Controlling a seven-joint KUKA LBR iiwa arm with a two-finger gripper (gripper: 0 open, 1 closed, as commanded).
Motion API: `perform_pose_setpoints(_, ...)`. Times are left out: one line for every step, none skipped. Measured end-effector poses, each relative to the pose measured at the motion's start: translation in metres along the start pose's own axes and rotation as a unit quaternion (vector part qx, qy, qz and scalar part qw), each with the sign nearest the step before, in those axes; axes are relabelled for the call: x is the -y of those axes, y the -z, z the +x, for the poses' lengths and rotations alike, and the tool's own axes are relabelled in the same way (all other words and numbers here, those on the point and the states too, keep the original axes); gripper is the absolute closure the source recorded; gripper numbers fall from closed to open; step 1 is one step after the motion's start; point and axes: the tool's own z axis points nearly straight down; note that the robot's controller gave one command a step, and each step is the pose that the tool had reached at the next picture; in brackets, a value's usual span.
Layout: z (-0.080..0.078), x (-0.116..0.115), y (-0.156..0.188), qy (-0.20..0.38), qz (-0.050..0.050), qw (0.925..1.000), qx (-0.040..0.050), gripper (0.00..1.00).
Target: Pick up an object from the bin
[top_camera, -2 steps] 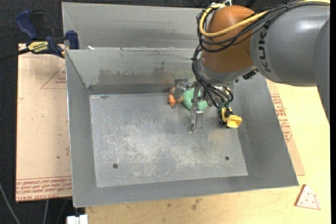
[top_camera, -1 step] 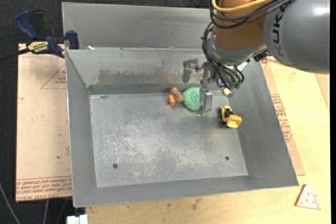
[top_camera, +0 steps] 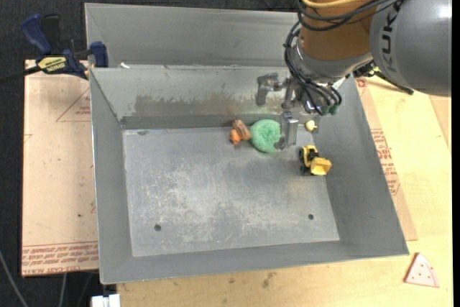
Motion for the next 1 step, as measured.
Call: perform_pose_setpoints(-0.0051,0.0258,-0.0704,0.015,-0.001,0.9999,-0.0056,1.00)
